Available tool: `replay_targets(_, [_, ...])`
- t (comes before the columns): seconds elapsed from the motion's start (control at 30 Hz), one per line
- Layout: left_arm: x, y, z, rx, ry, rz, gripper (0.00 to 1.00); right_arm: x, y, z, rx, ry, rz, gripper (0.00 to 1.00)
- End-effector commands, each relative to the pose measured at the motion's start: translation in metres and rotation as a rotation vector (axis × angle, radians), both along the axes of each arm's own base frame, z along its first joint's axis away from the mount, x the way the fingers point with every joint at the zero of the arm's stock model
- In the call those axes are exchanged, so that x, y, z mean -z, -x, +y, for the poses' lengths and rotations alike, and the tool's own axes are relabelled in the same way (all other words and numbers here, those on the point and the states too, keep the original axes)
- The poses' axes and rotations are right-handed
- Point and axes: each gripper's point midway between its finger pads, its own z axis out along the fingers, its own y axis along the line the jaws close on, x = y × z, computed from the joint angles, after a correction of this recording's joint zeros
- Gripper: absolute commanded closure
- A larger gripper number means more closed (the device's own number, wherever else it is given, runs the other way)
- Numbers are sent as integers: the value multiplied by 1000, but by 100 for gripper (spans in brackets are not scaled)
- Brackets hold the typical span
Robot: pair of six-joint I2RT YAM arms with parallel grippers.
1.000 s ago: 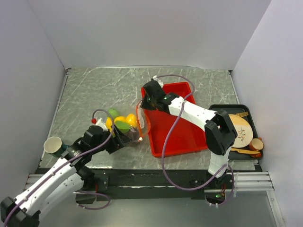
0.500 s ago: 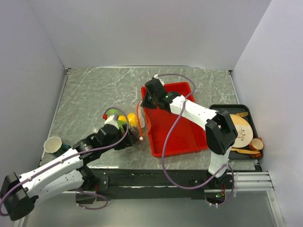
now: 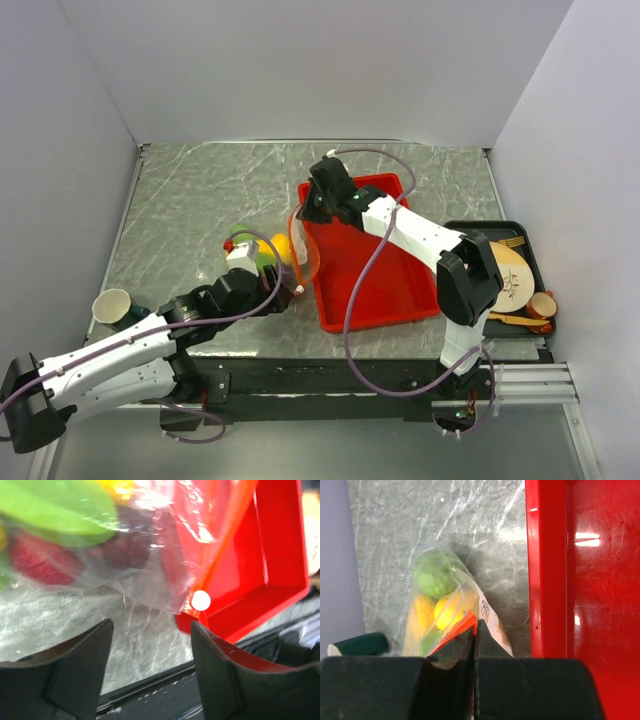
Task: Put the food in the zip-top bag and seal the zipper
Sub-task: Zip the zipper food storage bag at the center of the board.
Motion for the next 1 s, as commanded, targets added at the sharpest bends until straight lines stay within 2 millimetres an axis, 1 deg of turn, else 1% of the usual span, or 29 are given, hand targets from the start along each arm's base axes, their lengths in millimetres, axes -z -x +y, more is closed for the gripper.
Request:
replay_targets(0.0, [-12,-9,4,-183,157,32,34,-29,-7,2,26,-95,-14,100])
replay_targets(0.03, [-9,-7,2,-183,186,47,32,-19,-1,0,38,-98,11,100])
replay_targets(0.1, [-17,-8,-5,-205,285,65,30,-24,2,-3,52,-122,5,100])
replay_targets(0.13, [-11,-6,-4,-214,290,82,29,-17,7,-5,59,-121,22,100])
replay_targets(0.2, [-10,-6,-7,-232,329,108,27,-19,11,-8,62,-133,22,100])
replay_targets(0.23, [-7,-5,-9,-229,336,118,26,-14,14,-9,66,-132,33,100])
replay_targets(0.27, [-6,-2,-13,-224,368,146,25,-15,15,-10,68,-134,31,100])
replay_targets(0.3, [0,1,-15,-225,374,165,25,-18,16,-12,71,-137,25,100])
replay_targets(0.33, [-1,2,-18,-224,400,171,24,-14,17,-15,79,-131,33,100])
replay_targets(0.37, [2,4,-20,-237,422,199,24,-15,18,-16,84,-134,29,100])
replay_targets(0.4, [9,7,-20,-238,421,214,24,-18,19,-17,84,-142,26,100])
replay_targets(0.43, [10,8,-21,-244,429,221,24,-15,22,-17,83,-146,34,100])
replay_targets(0.5, [15,8,-20,-277,449,243,24,-18,24,-17,84,-162,31,100])
replay_targets(0.53, [22,9,-17,-290,449,255,24,-14,27,-18,85,-160,40,100])
replay_targets(0.57, [21,9,-17,-309,485,263,25,-13,28,-19,87,-164,41,100])
replay_targets(0.6, [28,9,-13,-328,486,265,25,-15,31,-19,83,-171,40,100])
replay_targets(0.63, [29,8,-11,-346,493,264,25,-11,32,-21,87,-170,46,100])
replay_targets(0.67, [27,8,-8,-366,516,267,26,-13,33,-21,86,-174,43,100])
replay_targets(0.7, [29,6,-3,-391,517,250,26,-14,34,-22,88,-175,41,100])
replay_targets(0.73, [22,5,-2,-395,544,233,26,-12,35,-23,88,-169,44,100])
replay_targets(0.83, [18,1,5,-438,581,199,26,-12,37,-25,88,-164,45,100])
replay_targets(0.97, [13,-4,2,-444,621,175,26,-15,38,-25,88,-177,39,100])
